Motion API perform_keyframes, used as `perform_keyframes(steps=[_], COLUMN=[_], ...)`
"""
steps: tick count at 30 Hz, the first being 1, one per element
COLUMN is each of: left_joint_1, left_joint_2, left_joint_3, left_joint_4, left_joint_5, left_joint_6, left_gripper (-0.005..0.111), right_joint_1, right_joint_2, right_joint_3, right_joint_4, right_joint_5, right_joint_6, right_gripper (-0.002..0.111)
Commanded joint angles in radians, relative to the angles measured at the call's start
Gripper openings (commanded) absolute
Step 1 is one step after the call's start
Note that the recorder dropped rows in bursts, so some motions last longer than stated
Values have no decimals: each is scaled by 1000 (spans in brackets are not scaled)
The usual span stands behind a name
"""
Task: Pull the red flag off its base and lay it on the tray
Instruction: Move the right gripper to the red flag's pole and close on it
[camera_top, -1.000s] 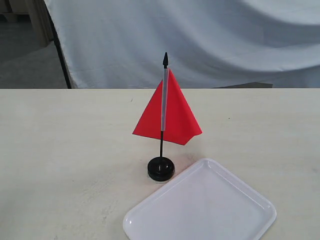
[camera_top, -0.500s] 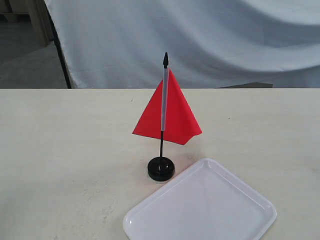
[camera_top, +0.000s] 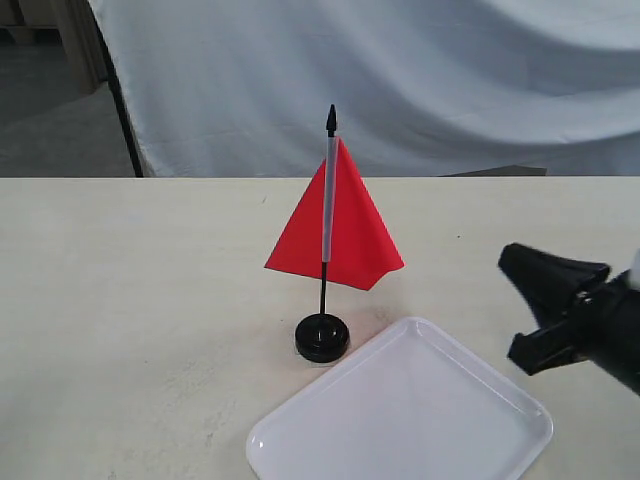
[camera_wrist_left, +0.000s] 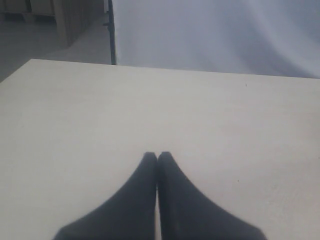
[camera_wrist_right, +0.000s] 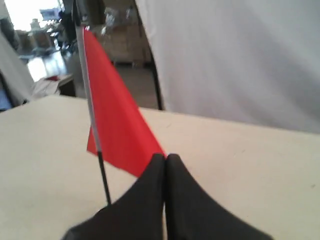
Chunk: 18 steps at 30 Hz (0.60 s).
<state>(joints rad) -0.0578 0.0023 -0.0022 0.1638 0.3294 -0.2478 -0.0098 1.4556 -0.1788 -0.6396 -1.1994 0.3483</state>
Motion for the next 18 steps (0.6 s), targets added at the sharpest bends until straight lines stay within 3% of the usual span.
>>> perform_keyframes(steps=[1, 5, 10, 12, 14, 15, 18], left_joint_1=[0, 0, 0, 0, 0, 0, 0], left_joint_2=[-2, -2, -2, -2, -2, -2, -2], left_joint_3=[2, 2, 2, 2, 2, 2, 2], left_joint_4=[-3, -3, -3, -3, -3, -3, -3], left_joint_5=[-9, -9, -9, -9, -9, -9, -9], left_joint_6=[5, 5, 5, 5, 5, 5, 5], left_gripper=[0, 0, 0, 0, 0, 0, 0], right_joint_1=[137, 280, 293, 293, 293, 293, 293], right_joint_2=[256, 321, 321, 321, 321, 321, 321], right_joint_3=[-118, -195, -216, -216, -216, -216, -216], right_joint_4=[-68, -51, -3, 5, 9, 9, 12], right_joint_5=[-22, 25, 91, 101, 107, 107, 103], right_joint_6=[-36, -66, -59, -59, -59, -61, -48], right_gripper=[-1, -1, 5, 30, 96, 104, 103])
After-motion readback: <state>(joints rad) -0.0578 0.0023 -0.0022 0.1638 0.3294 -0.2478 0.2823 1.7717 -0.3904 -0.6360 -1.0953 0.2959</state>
